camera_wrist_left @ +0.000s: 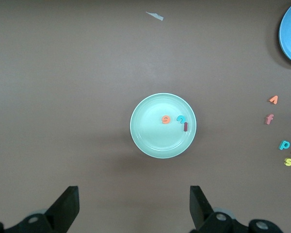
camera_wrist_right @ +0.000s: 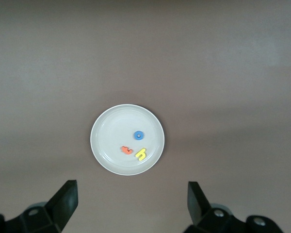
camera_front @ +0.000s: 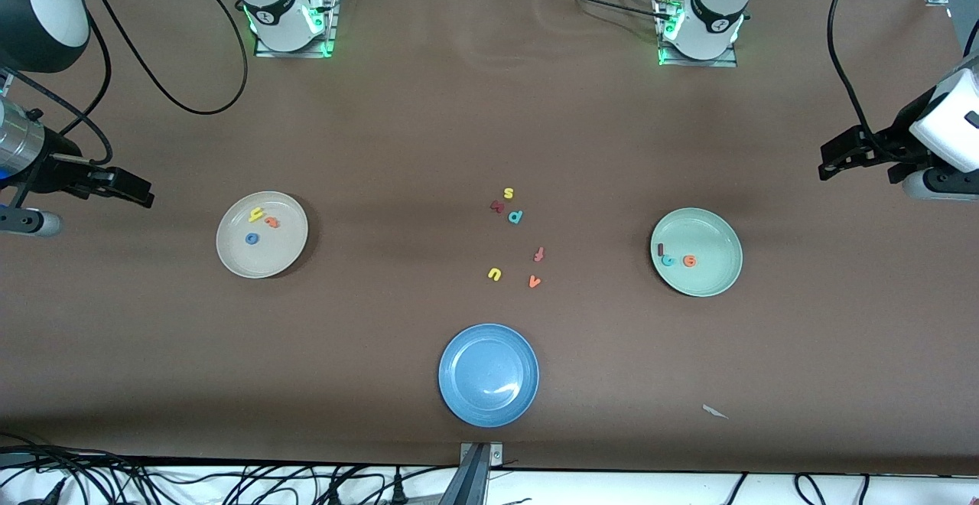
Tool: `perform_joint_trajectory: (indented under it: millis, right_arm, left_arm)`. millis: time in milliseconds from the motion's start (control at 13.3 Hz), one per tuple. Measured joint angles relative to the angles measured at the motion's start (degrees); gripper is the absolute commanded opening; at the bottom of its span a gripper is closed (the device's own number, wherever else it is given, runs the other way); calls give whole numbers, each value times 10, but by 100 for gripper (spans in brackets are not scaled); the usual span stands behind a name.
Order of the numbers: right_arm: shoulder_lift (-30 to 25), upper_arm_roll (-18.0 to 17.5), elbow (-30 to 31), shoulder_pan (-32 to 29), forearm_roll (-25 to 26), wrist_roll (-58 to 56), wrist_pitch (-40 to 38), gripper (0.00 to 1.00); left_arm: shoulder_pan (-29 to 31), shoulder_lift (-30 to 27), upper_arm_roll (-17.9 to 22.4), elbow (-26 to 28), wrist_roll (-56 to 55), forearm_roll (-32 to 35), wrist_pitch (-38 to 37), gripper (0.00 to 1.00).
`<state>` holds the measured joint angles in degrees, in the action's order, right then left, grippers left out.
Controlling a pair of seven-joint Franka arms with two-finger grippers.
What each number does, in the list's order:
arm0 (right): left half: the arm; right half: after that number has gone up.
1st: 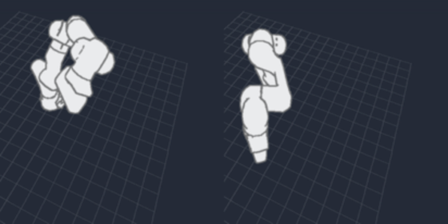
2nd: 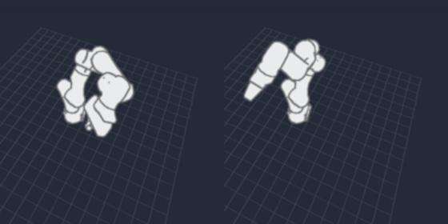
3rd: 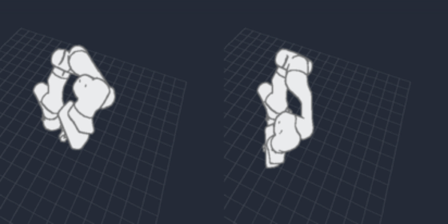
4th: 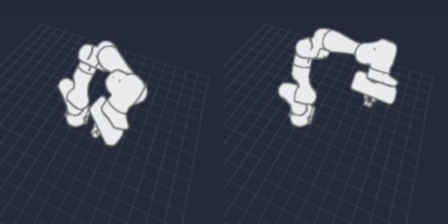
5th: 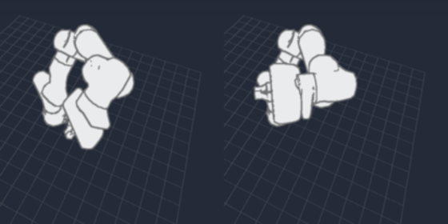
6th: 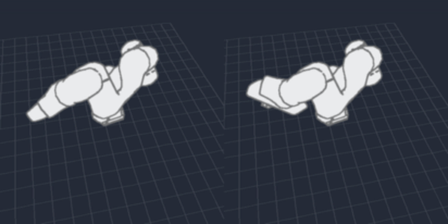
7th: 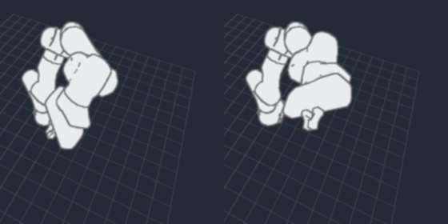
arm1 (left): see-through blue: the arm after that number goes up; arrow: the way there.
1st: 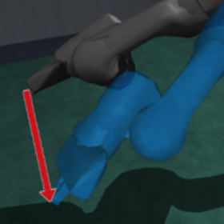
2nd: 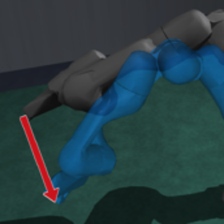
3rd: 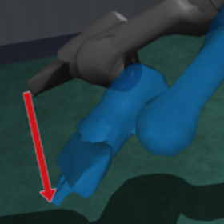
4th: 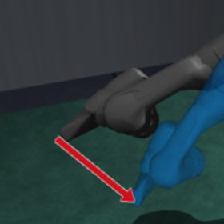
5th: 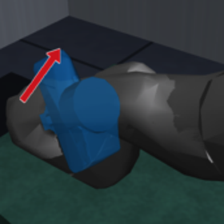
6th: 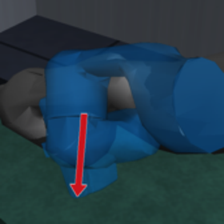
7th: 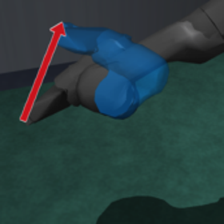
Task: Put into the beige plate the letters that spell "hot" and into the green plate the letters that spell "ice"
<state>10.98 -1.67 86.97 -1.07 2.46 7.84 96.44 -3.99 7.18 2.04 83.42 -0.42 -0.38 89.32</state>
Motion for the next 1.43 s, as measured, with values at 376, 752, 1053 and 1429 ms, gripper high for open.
perform_joint_trajectory:
  millis: [376, 752, 1053, 1429]
  right_arm:
    - [-1, -1, -2, 0, -1, 0, 0, 100]
    - [-3, -1, -4, 0, -2, 0, 0, 100]
    - [-3, -1, -4, 0, -7, 0, 0, 100]
    - [-3, -1, -4, -1, -14, 0, 0, 100]
  left_arm:
    - [1, 0, 0, 2, -7, 0, 0, 100]
    - [1, 0, 0, 6, -7, 0, -3, 100]
    - [1, 0, -1, 11, -7, 0, -4, 100]
    - [1, 0, -1, 11, -8, 0, -4, 100]
